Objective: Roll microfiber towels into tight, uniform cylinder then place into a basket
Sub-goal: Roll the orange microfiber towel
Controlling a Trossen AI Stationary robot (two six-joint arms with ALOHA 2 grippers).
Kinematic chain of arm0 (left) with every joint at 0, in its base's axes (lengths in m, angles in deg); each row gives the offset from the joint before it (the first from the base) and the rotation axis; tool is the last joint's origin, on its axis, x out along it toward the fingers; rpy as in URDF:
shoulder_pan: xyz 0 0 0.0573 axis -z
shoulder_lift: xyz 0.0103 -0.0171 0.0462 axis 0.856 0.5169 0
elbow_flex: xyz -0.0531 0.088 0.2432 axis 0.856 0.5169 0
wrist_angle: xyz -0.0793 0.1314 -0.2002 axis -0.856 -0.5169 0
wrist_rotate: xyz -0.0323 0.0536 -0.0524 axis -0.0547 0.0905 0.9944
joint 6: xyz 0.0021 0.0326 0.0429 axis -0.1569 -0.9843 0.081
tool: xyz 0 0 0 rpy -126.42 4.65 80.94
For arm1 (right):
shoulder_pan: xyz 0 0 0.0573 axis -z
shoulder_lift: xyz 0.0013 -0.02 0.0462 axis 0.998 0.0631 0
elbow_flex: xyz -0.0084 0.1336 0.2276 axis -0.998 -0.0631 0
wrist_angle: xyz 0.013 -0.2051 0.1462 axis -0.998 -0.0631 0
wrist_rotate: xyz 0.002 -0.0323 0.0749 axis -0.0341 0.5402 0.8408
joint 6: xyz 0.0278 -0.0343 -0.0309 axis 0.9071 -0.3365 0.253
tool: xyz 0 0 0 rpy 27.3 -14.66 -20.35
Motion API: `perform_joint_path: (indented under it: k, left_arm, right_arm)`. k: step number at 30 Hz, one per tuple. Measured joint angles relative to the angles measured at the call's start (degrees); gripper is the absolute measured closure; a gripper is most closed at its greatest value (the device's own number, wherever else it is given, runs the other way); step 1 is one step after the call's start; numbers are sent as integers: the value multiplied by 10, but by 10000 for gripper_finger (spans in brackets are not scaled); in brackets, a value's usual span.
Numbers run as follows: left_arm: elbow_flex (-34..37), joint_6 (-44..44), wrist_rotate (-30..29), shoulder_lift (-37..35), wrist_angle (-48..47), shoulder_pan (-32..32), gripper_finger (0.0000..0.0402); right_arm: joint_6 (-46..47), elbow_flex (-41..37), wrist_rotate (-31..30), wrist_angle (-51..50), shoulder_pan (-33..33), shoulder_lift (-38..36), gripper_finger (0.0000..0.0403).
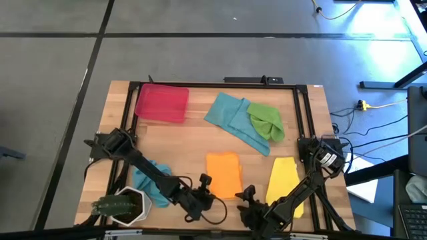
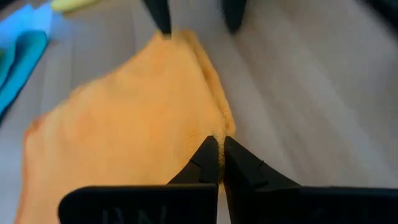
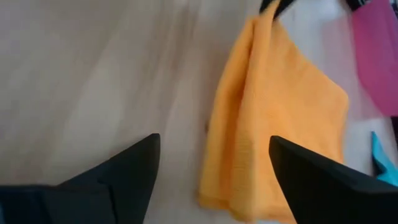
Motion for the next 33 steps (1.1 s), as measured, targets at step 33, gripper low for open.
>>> perform_joint_path:
  k: [33]
  left_arm:
    - [110,46,152,-28,208,-14,398]
  right_arm:
    - [79,53,-13,-74,11,33,137]
